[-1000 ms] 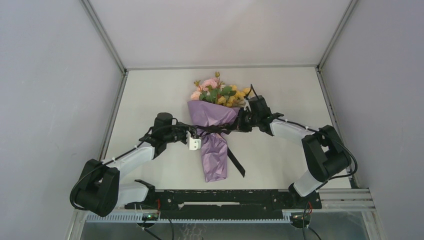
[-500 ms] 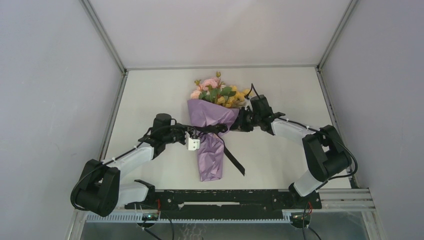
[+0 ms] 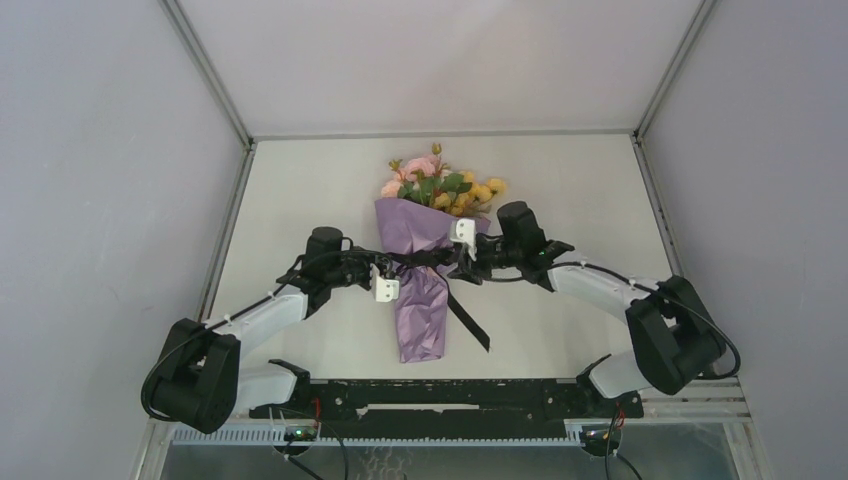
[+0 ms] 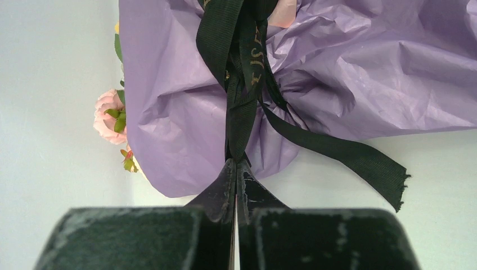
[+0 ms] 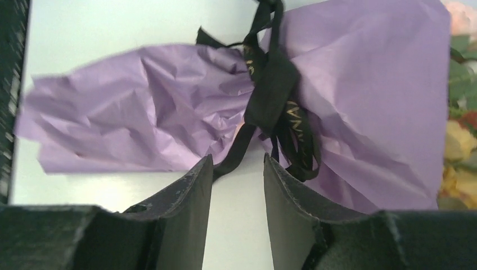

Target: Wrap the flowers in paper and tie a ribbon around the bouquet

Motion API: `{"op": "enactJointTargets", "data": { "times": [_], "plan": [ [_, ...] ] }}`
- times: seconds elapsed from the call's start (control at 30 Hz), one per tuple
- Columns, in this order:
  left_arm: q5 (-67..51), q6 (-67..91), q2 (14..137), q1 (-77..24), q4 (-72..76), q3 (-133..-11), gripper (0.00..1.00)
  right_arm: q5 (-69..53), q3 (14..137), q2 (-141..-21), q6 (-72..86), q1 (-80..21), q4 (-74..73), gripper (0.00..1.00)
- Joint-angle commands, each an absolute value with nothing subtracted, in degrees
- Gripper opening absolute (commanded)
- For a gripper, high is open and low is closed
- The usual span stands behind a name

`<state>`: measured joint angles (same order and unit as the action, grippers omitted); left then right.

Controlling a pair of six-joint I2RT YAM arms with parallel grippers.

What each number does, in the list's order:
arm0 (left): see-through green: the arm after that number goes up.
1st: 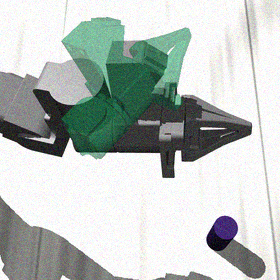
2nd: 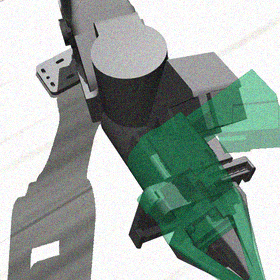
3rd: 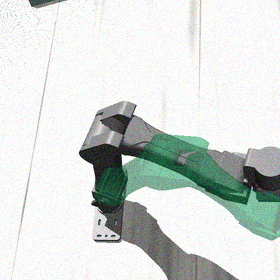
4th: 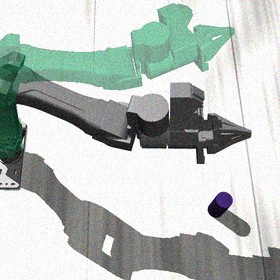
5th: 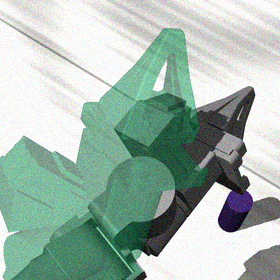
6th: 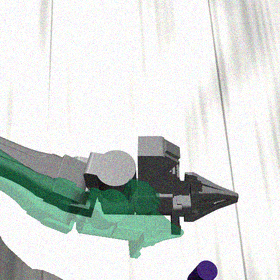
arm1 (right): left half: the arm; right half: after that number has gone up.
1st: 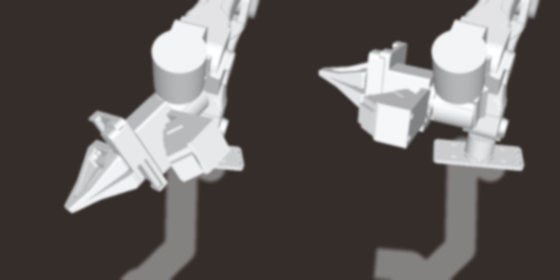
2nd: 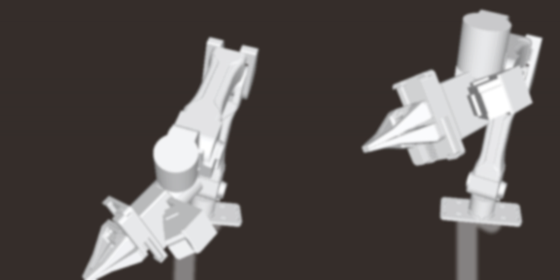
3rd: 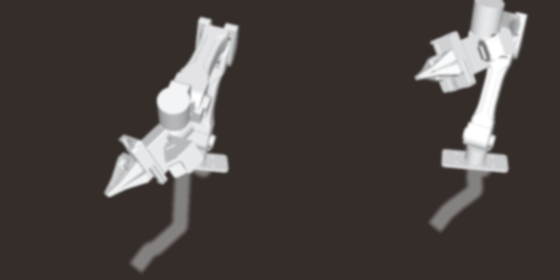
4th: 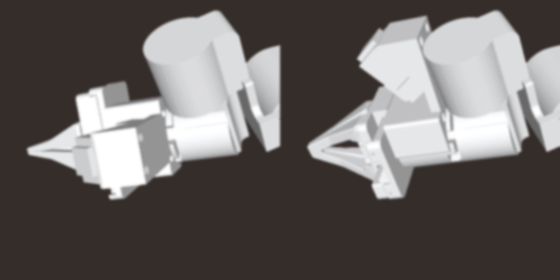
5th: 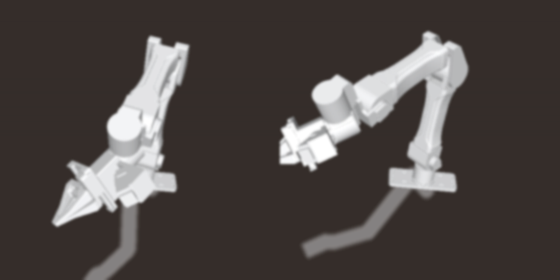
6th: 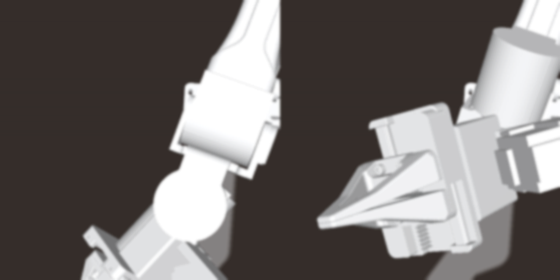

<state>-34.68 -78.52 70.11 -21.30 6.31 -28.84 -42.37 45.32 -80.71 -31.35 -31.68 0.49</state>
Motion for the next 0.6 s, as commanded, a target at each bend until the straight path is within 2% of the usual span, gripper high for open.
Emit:
{"op": "enactJointTargets", "data": {
  "times": [0.0, 0.57],
  "plan": [
    [-36.38, -79.23, 69.6, -20.98, 7.8, -28.04, 0.0, -45.67, 44.65, -83.62, -55.84, -32.68, 2.94, 0.48],
    [-36.22, -78.57, 70.49, -20.93, 7.81, -28.7, 0.0, -40.31, 46.89, -89.7, -59.58, -31.91, 5.4, 0.5]
  ]
}}
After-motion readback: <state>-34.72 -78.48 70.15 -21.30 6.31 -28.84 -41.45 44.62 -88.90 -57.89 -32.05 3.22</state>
